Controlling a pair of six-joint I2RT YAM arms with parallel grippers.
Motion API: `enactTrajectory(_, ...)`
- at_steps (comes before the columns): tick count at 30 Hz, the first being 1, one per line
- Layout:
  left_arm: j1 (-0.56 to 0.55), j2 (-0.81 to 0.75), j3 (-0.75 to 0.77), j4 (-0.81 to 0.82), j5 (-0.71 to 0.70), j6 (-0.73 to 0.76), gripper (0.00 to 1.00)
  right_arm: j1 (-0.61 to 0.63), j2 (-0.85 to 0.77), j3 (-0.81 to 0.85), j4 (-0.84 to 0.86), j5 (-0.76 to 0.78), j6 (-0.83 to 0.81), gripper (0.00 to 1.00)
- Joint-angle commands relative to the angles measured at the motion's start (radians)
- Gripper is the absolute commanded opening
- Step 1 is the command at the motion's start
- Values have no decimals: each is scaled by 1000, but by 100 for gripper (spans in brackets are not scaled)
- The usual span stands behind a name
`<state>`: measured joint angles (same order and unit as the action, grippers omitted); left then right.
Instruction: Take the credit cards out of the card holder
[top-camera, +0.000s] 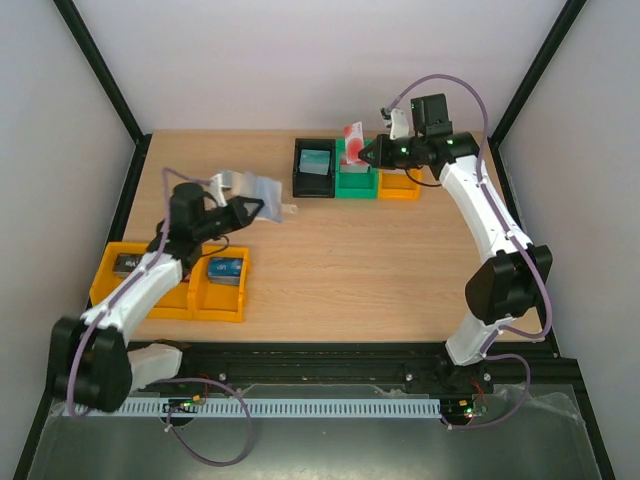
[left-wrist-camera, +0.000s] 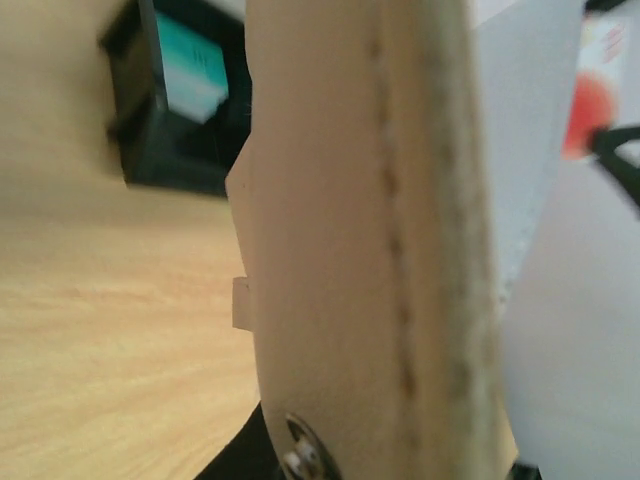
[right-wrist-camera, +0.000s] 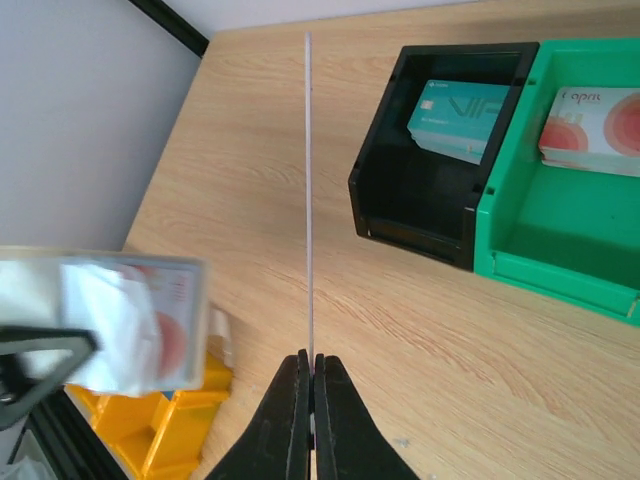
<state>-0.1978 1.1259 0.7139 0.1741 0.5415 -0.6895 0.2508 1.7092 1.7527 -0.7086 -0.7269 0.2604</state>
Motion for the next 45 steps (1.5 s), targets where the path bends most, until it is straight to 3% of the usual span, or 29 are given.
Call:
enactTrajectory(1, -91, 200, 86, 12, 93, -23, 2, 5, -67, -24, -60, 31, -56, 2)
enactTrajectory(6, -177, 429, 179, -6, 104, -33, 2, 3, -130, -82, -75, 42, -73, 2)
enactTrajectory(9, -189, 490, 184, -18, 36, -53, 5, 4, -153, -101, -71, 39, -75, 2)
enactTrajectory(14, -182, 496, 142, -85, -143, -80, 63, 4, -144, -86, -83, 29, -78, 2)
enactTrajectory(16, -176, 480, 144, -113, -197, -78, 75, 5, -133, -70, -89, 25, -78, 2)
enactTrajectory(18, -174, 450, 147, -133, -235, -74, 81, 5, -127, -49, -99, 26, -77, 2)
enactTrajectory(27, -144, 290, 245, -187, -221, 30, 90, 10, -156, -20, -129, -27, -106, 2)
enactTrajectory(29, -117, 224, 245, -125, -136, 126, 90, 31, -177, -22, -144, -37, -152, 2)
enactTrajectory(33, -110, 25, 211, 52, 218, 532, 84, 155, -244, -42, -189, -60, -318, 2)
enactTrajectory(35, -108, -26, 260, -70, 387, 740, 84, 220, -268, -56, -208, -59, -378, 1)
enactTrajectory(36, -107, -32, 300, -211, 433, 825, 84, 242, -275, -61, -215, -56, -395, 2)
enactTrajectory(40, -100, -15, 430, -581, 498, 1109, 84, 326, -281, -65, -263, 31, -443, 2)
enactTrajectory(45, -96, -24, 461, -652, 474, 1144, 84, 416, -286, -58, -290, 79, -473, 2)
